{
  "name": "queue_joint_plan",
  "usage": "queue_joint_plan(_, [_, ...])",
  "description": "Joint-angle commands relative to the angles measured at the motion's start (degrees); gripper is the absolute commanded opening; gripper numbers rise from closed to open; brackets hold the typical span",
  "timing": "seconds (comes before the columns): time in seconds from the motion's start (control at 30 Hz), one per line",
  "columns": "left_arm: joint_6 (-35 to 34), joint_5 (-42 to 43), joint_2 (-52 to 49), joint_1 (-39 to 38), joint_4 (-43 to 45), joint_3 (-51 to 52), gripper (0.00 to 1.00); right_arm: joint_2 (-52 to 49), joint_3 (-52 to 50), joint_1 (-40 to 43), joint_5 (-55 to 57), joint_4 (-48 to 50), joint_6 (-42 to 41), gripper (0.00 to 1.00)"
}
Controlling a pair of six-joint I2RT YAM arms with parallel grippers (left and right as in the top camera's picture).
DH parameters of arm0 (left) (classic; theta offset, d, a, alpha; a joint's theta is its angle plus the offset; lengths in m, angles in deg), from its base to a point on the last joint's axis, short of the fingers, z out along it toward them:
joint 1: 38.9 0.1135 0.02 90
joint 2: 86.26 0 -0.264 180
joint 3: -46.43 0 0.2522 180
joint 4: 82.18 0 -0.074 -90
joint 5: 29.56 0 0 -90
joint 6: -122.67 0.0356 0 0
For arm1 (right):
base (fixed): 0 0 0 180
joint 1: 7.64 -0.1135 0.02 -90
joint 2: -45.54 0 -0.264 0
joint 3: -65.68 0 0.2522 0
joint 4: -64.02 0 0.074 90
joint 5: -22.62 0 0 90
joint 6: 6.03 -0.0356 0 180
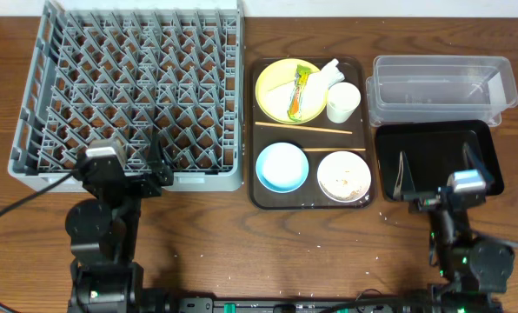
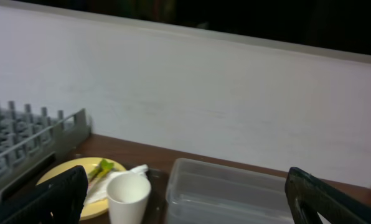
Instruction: Sort waste into correct bins and load items into the dishwasher
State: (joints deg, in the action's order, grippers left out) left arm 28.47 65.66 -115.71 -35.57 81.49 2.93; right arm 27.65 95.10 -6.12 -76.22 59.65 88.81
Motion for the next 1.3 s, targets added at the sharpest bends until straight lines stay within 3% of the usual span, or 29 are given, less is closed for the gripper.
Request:
queue_joint_plan(0.0, [0.55,1.25,-1.03,0.2,0.11,-3.69,0.95,-9.01,7.1,-0.42,-4.68,-0.74,-0.48,0.99])
queue_joint_plan(0.3, [0.55,1.25,-1.03,0.2,-1.05,-3.69,0.95,-25.97,22.45,-0.44,-12.7,-9.68,-0.5,0.99])
queue_joint_plan(0.6, [0.55,1.25,-1.14,0.2,-2.6,-3.61,0.95,-45.9,45.94,-1.99,-25.09,-24.26,-1.55,0.99])
queue_joint_plan(0.93, [0.55,1.25,-1.16,0.2,-13.7,-3.58,0.95,-78.38,87.91,-13.62,-22.36,-51.78,-0.94,0.99])
queue_joint_plan(1.27, [0.55,1.25,-1.16,0.2,-15.47,-3.5,0.95,-109.87,125.59,-19.19,-20.52,-77.79,-0.61,0.99])
